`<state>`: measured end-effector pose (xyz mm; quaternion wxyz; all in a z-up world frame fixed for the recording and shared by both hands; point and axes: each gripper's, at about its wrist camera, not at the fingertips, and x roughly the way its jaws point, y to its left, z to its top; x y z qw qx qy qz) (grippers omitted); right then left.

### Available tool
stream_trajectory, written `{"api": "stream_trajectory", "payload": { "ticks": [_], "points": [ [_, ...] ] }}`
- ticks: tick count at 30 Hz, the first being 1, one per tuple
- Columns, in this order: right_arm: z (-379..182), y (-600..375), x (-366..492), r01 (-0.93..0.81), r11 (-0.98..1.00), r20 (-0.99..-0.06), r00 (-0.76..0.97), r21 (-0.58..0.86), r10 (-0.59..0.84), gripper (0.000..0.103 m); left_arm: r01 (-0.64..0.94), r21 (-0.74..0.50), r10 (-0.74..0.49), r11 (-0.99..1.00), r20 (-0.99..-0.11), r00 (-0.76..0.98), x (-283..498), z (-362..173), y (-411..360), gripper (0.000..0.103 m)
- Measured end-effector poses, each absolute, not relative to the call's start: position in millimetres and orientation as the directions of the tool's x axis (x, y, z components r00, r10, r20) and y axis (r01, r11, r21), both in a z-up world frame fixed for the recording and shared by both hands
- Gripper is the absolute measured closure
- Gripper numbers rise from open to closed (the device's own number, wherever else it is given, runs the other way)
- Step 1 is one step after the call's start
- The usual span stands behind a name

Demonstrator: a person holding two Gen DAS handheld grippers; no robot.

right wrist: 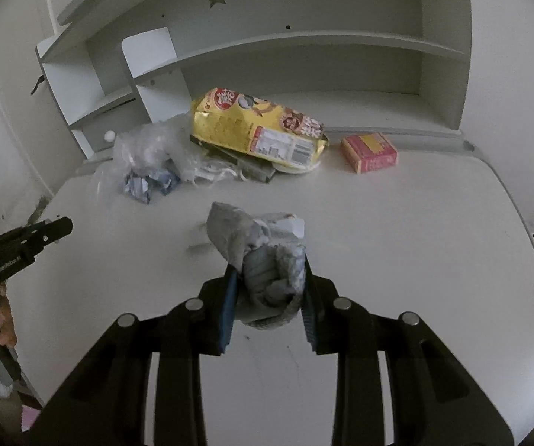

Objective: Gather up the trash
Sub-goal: 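Carry the tape roll and grey sock over the bin with both grippers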

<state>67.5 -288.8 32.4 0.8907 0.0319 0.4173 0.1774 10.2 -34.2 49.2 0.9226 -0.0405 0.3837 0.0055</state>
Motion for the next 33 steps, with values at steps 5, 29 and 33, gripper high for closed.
{"api": "stream_trajectory", "payload": {
  "ticks": [5,29,33],
  "points": [
    [30,-296,60,-0.291,0.932,-0.734,0.582,0.214,0.35,0.073,-0.01,-0.058,-0.034,0.998,-0.706,0.707,7,53,-50,0.073],
    [20,-649,-163,0.398,0.808,-0.709,0.704,0.434,0.034,0.073,0.829,-0.132,-0.64,0.543,-0.705,0.307,-85,43,-483,0.073],
    [-46,-703,-199,0.555,0.685,-0.787,0.616,0.471,0.042,0.073,0.885,-0.158,-0.612,0.437,-0.774,0.164,-117,-13,-555,0.073]
  ]
}}
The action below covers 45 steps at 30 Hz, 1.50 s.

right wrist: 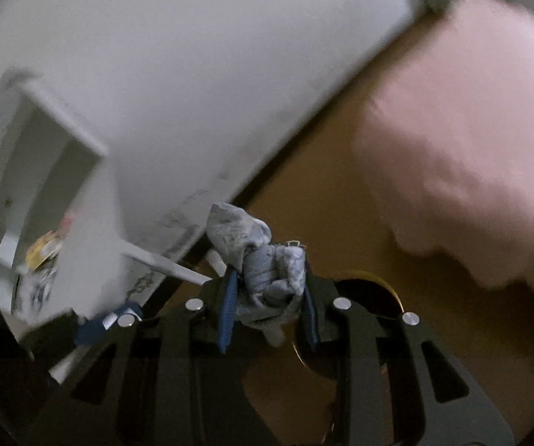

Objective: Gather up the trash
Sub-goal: 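Carry the tape roll and grey sock over the bin with both grippers, then open both grippers to drop the tape roll and sock into the bin, then return both grippers to the desk and grasp clear plastic bag with left gripper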

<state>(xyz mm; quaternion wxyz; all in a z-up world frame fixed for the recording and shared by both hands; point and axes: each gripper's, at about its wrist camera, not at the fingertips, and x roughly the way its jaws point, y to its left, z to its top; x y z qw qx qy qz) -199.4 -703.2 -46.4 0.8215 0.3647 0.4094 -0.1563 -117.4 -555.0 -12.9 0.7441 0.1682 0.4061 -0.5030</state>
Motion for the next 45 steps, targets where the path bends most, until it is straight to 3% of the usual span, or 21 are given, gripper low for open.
{"api": "stream_trajectory", "payload": {
  "ticks": [2,5,8,10,13,18,19,20,21,22,28,31,33,36,38,41,45],
  "points": [
    [-85,-719,-203,0.609,0.652,-0.83,0.555,0.452,0.057,0.073,0.891,-0.167,-0.565,0.423,-0.817,0.115,-124,-51,-581,0.073],
    [-178,-732,-202,0.681,0.574,-0.883,0.429,0.455,0.19,0.073,0.869,-0.201,-0.46,0.453,-0.887,0.035,-113,-127,-607,0.073],
    [-256,-734,-214,0.758,0.429,-0.862,0.349,0.49,0.369,0.073,0.812,-0.232,-0.339,0.536,-0.94,-0.045,-92,-212,-614,0.073],
    [-262,-731,-213,0.763,0.438,-0.868,0.326,0.476,0.374,0.073,0.746,-0.267,-0.285,0.611,-0.952,-0.108,-80,-254,-608,0.073],
    [-253,-730,-205,0.747,0.488,-0.887,0.317,0.452,0.336,0.073,0.71,-0.304,-0.296,0.636,-0.945,-0.139,-72,-264,-596,0.073],
    [-250,-731,-201,0.737,0.466,-0.866,0.353,0.49,0.353,0.073,0.722,-0.336,-0.365,0.605,-0.923,-0.123,-72,-247,-593,0.073],
    [-248,-732,-202,0.738,0.453,-0.861,0.37,0.5,0.348,0.063,0.723,-0.342,-0.38,0.6,-0.917,-0.118,-73,-245,-593,0.071],
    [-248,-737,-204,0.745,0.446,-0.864,0.371,0.496,0.341,0.051,0.724,-0.342,-0.387,0.6,-0.915,-0.112,-72,-242,-593,0.052],
    [-242,-740,-205,0.752,0.439,-0.868,0.382,0.491,0.317,0.023,0.727,-0.341,-0.397,0.595,-0.912,-0.103,-71,-240,-593,0.019],
    [-236,-745,-208,0.755,0.44,-0.873,0.392,0.485,0.29,0.015,0.733,-0.338,-0.414,0.59,-0.907,-0.085,-73,-236,-594,0.01],
    [-183,-770,-225,0.776,0.427,-0.882,0.451,0.465,0.141,0.014,0.828,-0.306,-0.519,0.47,-0.854,-0.021,-100,-188,-601,0.009],
    [-122,-774,-235,0.805,0.485,-0.893,0.439,0.341,-0.101,0.014,0.87,-0.264,-0.615,0.417,-0.787,0.056,-116,-130,-597,0.009],
    [-65,-763,-238,0.81,0.56,-0.831,0.425,0.173,-0.358,0.006,0.897,-0.194,-0.711,0.397,-0.684,0.167,-127,-71,-581,0.007],
    [-2,-731,-238,0.78,0.622,-0.652,0.509,0.072,-0.562,0.006,0.896,-0.088,-0.777,0.434,-0.539,0.324,-133,5,-544,0.006],
    [14,-715,-229,0.75,0.659,-0.617,0.543,0.054,-0.569,0.006,0.86,-0.027,-0.766,0.51,-0.468,0.439,-128,45,-507,0.006],
    [22,-687,-201,0.672,0.733,-0.647,0.606,0.106,-0.462,0.006,0.782,0.018,-0.704,0.623,-0.422,0.571,-113,72,-454,0.006],
    [33,-627,-144,0.499,0.857,-0.634,0.705,0.127,-0.317,0.006,0.554,0.057,-0.484,0.83,-0.417,0.769,-77,78,-365,0.006]
  ]
}}
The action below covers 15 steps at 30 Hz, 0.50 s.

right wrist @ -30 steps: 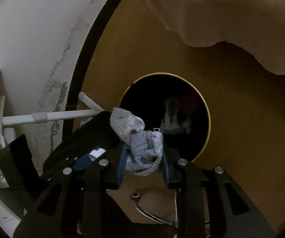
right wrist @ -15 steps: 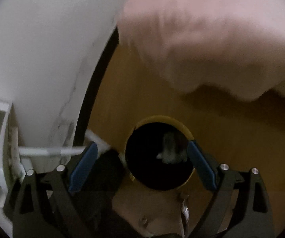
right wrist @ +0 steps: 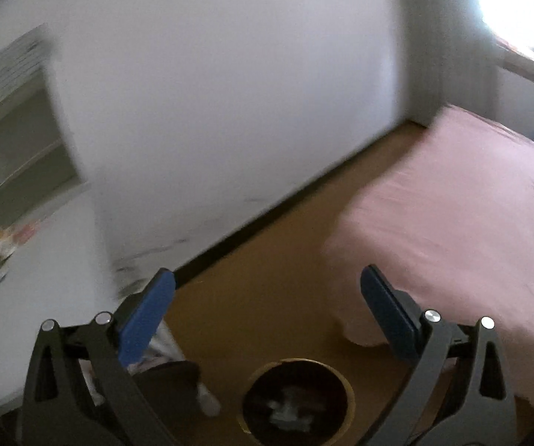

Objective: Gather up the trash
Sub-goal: 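Return both grippers to the desk and grasp clear plastic bag with left gripper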

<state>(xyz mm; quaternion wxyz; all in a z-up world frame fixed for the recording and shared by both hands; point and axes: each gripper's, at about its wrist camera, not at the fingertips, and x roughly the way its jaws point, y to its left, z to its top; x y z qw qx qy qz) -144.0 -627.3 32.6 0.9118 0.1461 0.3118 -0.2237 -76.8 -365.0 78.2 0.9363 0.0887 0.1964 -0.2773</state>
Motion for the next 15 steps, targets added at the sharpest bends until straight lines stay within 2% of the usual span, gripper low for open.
{"api": "stream_trajectory", "payload": {
  "ticks": [5,9,11,15],
  "points": [
    [38,-553,-72,0.297,0.941,-0.636,0.76,0.16,-0.132,0.006,0.207,-0.023,-0.191,0.978,-0.491,0.85,-31,70,-231,0.006],
    [39,-477,-21,0.108,0.983,-0.647,0.763,0.146,0.012,0.006,-0.097,-0.07,0.042,0.993,-0.553,0.832,0,63,-128,0.006],
    [41,-443,-2,0.029,0.992,-0.651,0.757,0.127,0.061,0.006,-0.144,-0.07,0.077,0.987,-0.579,0.812,19,63,-92,0.006],
    [40,-402,21,-0.047,0.99,-0.647,0.753,0.13,0.121,0.006,-0.109,0.09,0.142,0.99,-0.592,0.793,65,65,-78,0.006]
  ]
}}
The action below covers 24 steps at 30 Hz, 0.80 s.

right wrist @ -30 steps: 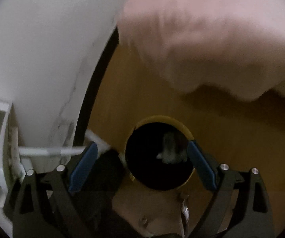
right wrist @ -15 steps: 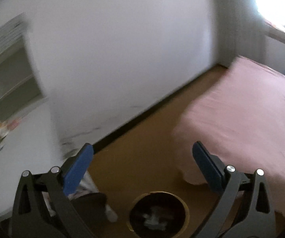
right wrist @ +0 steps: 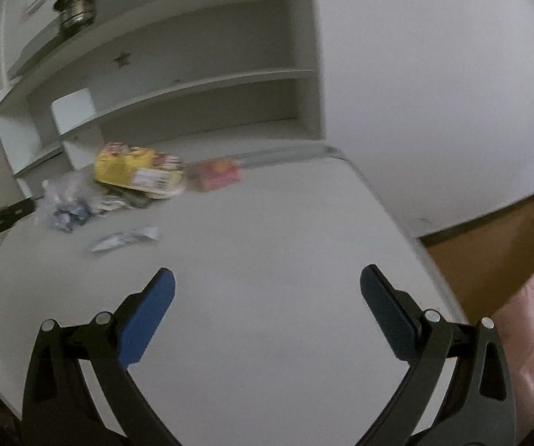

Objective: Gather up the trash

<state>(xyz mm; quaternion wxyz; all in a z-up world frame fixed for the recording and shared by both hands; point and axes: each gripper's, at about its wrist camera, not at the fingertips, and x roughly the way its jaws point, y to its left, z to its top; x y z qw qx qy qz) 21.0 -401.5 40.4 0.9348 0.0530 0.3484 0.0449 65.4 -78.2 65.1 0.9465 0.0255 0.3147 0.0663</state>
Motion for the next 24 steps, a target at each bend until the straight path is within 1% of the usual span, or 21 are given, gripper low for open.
{"api": "stream_trajectory", "payload": {
  "ticks": [4,5,6,7,8,9,12,14,16,18,20,22,23,24],
  "points": [
    [37,-372,42,-0.079,0.989,-0.665,0.733,0.125,0.143,0.006,0.016,0.242,0.146,0.97,-0.633,0.76,111,56,-87,0.007],
    [36,-367,47,-0.085,0.989,-0.672,0.726,0.123,0.146,0.006,0.054,0.31,0.165,0.949,-0.637,0.753,124,49,-94,0.007],
    [35,-364,50,-0.085,0.989,-0.673,0.725,0.12,0.144,0.006,0.07,0.335,0.172,0.94,-0.638,0.75,125,45,-94,0.007],
    [34,-361,53,-0.087,0.99,-0.674,0.725,0.115,0.142,0.006,0.098,0.348,0.162,0.932,-0.643,0.749,132,40,-96,0.011],
    [34,-357,55,-0.094,0.99,-0.675,0.724,0.109,0.143,0.006,0.128,0.331,0.131,0.935,-0.658,0.742,136,37,-94,0.043],
    [34,-354,57,-0.097,0.99,-0.675,0.724,0.104,0.142,0.006,0.145,0.303,0.105,0.942,-0.675,0.73,140,35,-91,0.062],
    [36,-347,65,-0.11,0.989,-0.679,0.719,0.095,0.145,0.006,0.129,0.179,0.024,0.975,-0.665,0.746,133,51,-66,0.063],
    [38,-341,75,-0.131,0.987,-0.682,0.713,0.095,0.16,0.006,0.092,0.109,-0.004,0.99,-0.624,0.782,117,69,-49,0.063],
    [41,-331,91,-0.175,0.98,-0.687,0.7,0.098,0.194,0.006,0.031,0.004,-0.022,1.0,-0.592,0.806,98,82,-20,0.063],
    [46,-314,111,-0.244,0.966,-0.689,0.686,0.085,0.234,0.006,-0.007,-0.076,-0.04,0.997,-0.596,0.802,80,80,-1,0.063],
    [47,-299,131,-0.31,0.948,-0.695,0.665,0.077,0.274,0.006,-0.054,-0.102,-0.021,0.993,-0.625,0.781,71,71,19,0.063],
    [43,-286,152,-0.323,0.946,-0.719,0.662,-0.019,0.212,0.006,-0.111,-0.094,0.023,0.989,-0.653,0.757,66,59,38,0.063],
    [38,-279,164,-0.323,0.941,-0.731,0.665,-0.099,0.152,0.006,-0.13,-0.099,0.032,0.987,-0.66,0.751,63,56,42,0.063],
    [34,-276,170,-0.329,0.935,-0.736,0.665,-0.134,0.129,0.006,-0.157,-0.117,0.039,0.981,-0.668,0.744,61,51,52,0.063]
  ]
}}
